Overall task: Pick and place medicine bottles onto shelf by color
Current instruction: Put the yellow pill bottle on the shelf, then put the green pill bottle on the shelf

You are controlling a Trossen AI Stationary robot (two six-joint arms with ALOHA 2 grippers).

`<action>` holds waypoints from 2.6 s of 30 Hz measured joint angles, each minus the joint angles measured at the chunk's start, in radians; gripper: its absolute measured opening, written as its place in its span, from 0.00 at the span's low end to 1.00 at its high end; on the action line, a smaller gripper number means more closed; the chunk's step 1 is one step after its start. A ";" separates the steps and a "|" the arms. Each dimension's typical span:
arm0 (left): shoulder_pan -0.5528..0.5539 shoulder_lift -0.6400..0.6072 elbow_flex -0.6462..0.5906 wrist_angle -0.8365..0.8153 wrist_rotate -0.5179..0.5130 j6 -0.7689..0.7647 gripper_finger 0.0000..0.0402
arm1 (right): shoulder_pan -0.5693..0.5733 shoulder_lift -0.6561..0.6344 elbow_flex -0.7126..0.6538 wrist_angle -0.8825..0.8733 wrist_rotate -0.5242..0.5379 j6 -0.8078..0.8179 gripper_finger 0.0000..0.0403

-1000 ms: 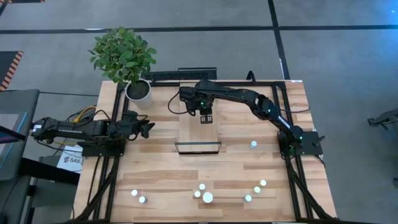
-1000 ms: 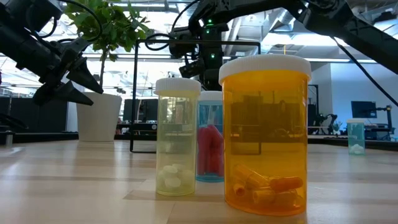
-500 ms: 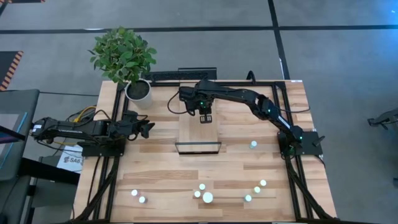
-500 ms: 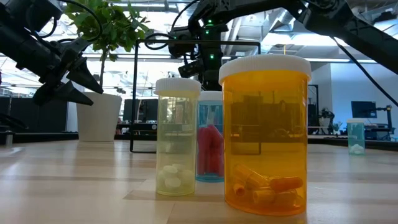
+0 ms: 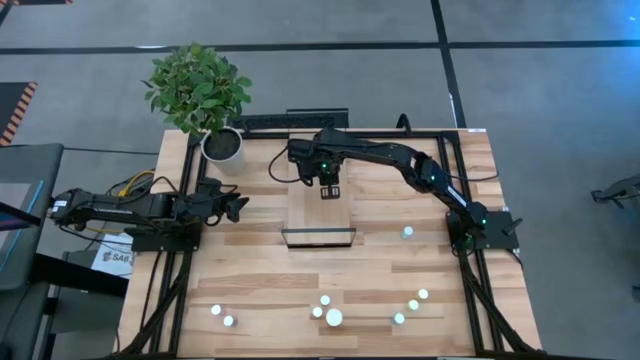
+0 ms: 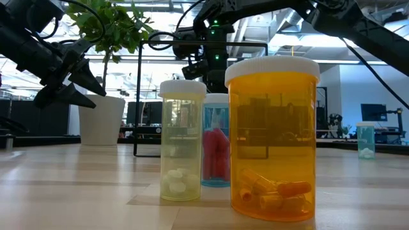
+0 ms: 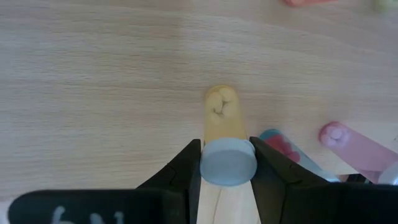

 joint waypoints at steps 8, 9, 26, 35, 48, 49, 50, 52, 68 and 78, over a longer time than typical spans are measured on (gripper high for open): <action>0.000 0.000 0.000 0.000 0.000 0.000 0.53 | 0.000 0.000 0.000 0.000 -0.001 -0.008 0.40; 0.000 0.000 0.000 0.000 0.000 0.000 0.53 | 0.000 0.000 0.000 0.000 -0.001 -0.008 0.42; 0.000 0.000 0.000 0.000 0.000 0.000 0.53 | 0.000 0.000 0.001 0.055 0.025 0.009 0.46; 0.000 0.000 0.000 0.000 0.000 0.000 0.53 | -0.003 0.001 0.009 0.041 0.080 0.034 0.46; 0.000 0.000 0.000 0.000 0.000 0.000 0.53 | 0.007 -0.047 0.024 -0.005 0.099 0.078 0.47; 0.000 0.000 0.000 0.000 0.000 0.000 0.53 | 0.007 -0.056 0.023 -0.013 0.098 0.092 0.47; 0.000 0.000 0.000 -0.001 0.000 0.000 0.53 | 0.007 -0.065 0.023 -0.015 0.099 0.109 0.47; 0.000 0.000 0.000 -0.001 0.000 0.000 0.53 | 0.011 -0.080 0.024 -0.026 0.102 0.161 0.47; 0.000 0.000 0.000 -0.029 0.009 0.000 0.53 | -0.081 -0.307 0.014 -0.111 -0.070 0.940 0.42; 0.000 0.000 0.000 -0.028 0.018 0.000 0.53 | -0.077 -0.556 -0.345 -0.113 -0.085 1.222 0.45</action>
